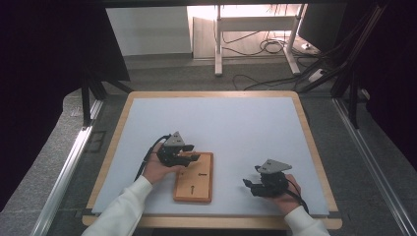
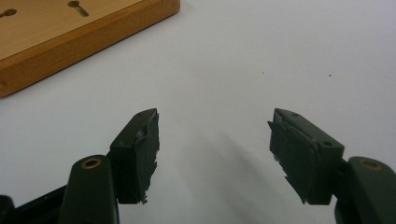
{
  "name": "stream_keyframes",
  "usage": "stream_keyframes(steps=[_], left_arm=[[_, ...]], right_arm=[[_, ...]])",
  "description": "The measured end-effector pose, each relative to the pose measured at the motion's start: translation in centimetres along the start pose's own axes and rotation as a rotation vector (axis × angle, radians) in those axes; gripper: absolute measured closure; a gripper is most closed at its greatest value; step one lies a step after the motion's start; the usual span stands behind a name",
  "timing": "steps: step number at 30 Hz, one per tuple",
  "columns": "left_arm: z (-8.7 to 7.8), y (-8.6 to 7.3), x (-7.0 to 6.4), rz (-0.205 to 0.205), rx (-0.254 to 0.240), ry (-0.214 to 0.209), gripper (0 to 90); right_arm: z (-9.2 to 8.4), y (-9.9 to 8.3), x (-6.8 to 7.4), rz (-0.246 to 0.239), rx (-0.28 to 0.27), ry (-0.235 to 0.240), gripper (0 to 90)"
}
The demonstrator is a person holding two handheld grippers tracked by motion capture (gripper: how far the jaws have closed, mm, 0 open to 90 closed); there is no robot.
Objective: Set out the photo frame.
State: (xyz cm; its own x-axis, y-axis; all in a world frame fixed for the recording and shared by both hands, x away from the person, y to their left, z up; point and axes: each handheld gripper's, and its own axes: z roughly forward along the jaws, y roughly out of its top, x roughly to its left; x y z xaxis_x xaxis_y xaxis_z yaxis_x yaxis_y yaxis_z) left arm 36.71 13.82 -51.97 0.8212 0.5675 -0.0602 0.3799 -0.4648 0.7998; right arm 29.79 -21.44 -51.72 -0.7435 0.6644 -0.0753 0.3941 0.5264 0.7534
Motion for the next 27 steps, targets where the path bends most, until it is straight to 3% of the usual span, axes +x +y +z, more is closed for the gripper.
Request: stream_keyframes(steps=[15,19,27], left_arm=[[0.55,-0.27,0.46,-0.007,-0.004,-0.032,81.5],[0.71,-0.11,0.41,-0.008,0.004,-0.027,83.4],[0.69,0.23,0.83,-0.026,0.034,-0.058,84.4]], right_arm=[[0.27,0.01,0.2,-0.015,0.009,0.004,33.6],[0.35,0.04,0.26,-0.018,0.01,0.005,33.5],[0.44,0.06,0.4,-0.024,0.009,0.007,33.5]])
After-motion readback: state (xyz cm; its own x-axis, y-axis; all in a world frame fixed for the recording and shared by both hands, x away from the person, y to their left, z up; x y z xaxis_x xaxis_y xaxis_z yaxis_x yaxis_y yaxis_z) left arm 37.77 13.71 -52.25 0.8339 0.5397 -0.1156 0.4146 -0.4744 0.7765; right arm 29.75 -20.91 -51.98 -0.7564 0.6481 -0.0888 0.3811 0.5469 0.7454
